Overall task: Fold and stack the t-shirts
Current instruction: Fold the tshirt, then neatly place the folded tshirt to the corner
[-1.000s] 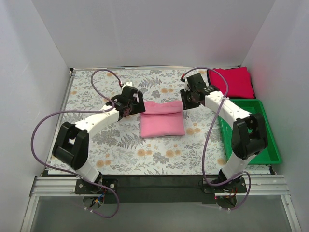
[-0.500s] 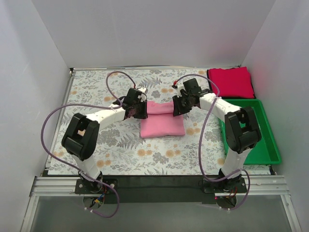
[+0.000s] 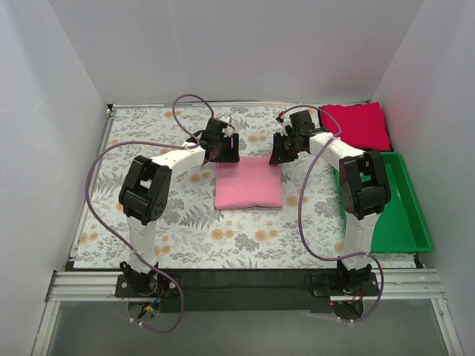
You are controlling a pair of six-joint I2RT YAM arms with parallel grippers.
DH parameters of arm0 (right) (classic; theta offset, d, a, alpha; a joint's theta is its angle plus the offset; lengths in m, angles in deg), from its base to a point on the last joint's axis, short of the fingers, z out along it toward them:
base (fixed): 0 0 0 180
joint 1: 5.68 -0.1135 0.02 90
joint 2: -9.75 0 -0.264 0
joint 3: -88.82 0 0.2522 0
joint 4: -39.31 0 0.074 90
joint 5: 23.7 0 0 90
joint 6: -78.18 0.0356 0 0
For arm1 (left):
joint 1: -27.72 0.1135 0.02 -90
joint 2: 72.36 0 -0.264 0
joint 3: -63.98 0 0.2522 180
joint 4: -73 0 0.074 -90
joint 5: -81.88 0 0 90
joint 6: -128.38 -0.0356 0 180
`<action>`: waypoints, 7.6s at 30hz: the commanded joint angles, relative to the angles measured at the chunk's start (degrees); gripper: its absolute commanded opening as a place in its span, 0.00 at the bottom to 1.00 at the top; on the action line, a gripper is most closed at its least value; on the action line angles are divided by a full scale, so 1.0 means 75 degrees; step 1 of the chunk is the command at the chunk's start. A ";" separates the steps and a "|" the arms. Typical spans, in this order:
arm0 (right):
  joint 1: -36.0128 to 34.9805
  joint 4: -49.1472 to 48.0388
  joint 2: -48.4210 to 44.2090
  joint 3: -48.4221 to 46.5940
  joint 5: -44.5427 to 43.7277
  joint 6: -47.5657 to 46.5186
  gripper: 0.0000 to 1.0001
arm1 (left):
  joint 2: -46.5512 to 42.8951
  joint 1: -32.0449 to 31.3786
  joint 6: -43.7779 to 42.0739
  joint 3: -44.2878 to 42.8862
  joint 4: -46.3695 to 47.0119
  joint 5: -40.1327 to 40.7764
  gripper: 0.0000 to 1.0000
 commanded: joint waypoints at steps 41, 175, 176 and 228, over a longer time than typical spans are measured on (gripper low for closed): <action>0.0959 -0.3856 -0.1654 0.2880 0.3802 0.2129 0.32 | -0.2934 0.1080 0.2121 0.2673 0.1915 -0.1307 0.59; 0.1708 0.0890 -0.7493 0.5225 -0.1906 0.1708 0.85 | 0.0136 -0.4522 -0.2613 0.0634 0.0849 0.2183 0.45; 0.1708 0.0867 -0.7433 0.5237 -0.1661 0.1684 0.85 | 0.0218 -0.4533 -0.2613 0.0634 0.0861 0.2218 0.42; -0.0249 -0.4712 -0.1117 0.4417 0.1002 0.5656 0.64 | -0.1844 -0.3924 -0.1066 0.1232 0.0931 0.2066 0.00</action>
